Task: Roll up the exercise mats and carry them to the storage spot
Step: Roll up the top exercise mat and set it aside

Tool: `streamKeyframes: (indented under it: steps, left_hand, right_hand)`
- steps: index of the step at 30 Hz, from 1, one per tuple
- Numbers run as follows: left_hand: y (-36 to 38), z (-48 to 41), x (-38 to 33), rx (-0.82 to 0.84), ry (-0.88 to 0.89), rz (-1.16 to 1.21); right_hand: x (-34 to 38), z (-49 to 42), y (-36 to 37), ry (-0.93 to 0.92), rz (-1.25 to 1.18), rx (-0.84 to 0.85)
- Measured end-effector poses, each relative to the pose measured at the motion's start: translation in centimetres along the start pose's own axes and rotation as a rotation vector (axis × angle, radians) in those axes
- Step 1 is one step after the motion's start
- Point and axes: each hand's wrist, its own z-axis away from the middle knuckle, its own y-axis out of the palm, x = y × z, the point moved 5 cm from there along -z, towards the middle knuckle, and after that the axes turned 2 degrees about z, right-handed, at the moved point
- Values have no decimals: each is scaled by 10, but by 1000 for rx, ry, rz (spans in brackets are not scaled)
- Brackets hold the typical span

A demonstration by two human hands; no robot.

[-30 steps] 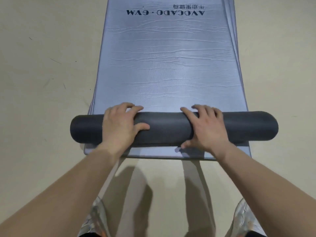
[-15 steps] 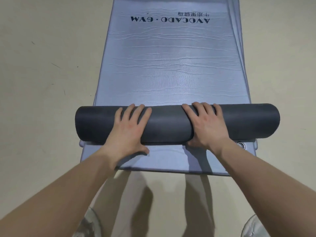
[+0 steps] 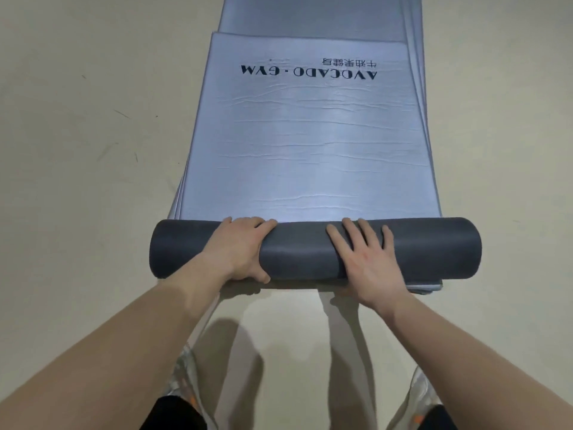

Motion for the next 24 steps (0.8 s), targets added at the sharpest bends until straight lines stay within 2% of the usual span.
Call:
streamKeyframes:
  steps: [5,8,10,13,16,18,21,24]
  left_hand:
    - [17,19,-15,-166,-124,-154]
    - [-2,-6,-1,-274,-79,-94]
    - [-18,-25,9,-217,-36,-42]
    - [-24,-36,11,-199,-37,-100]
    - [-23,-34,1,-292,-75,-172]
    - [-27,-33,-4,-285,-81,-141]
    - [-30,-20,-6,-208,-78,-119]
    - [-13,5,-13,-8,-56,-17]
  right_hand:
    - [-18,-40,-18,-49,-139,49]
    - [-16,-40,-17,-59,-56,-105]
    - [-14,-38,-12,-42,-29,-214]
    - [-20,-56,-21,-33,-21,-249]
    - [-27,-72,-31,-55,-24,-168]
    - [-27,-70,-37,-44,-36,-122]
    - [-17,-51,-43,-51,-77,-18]
    - [-5,-24,-37,-98,-145,125]
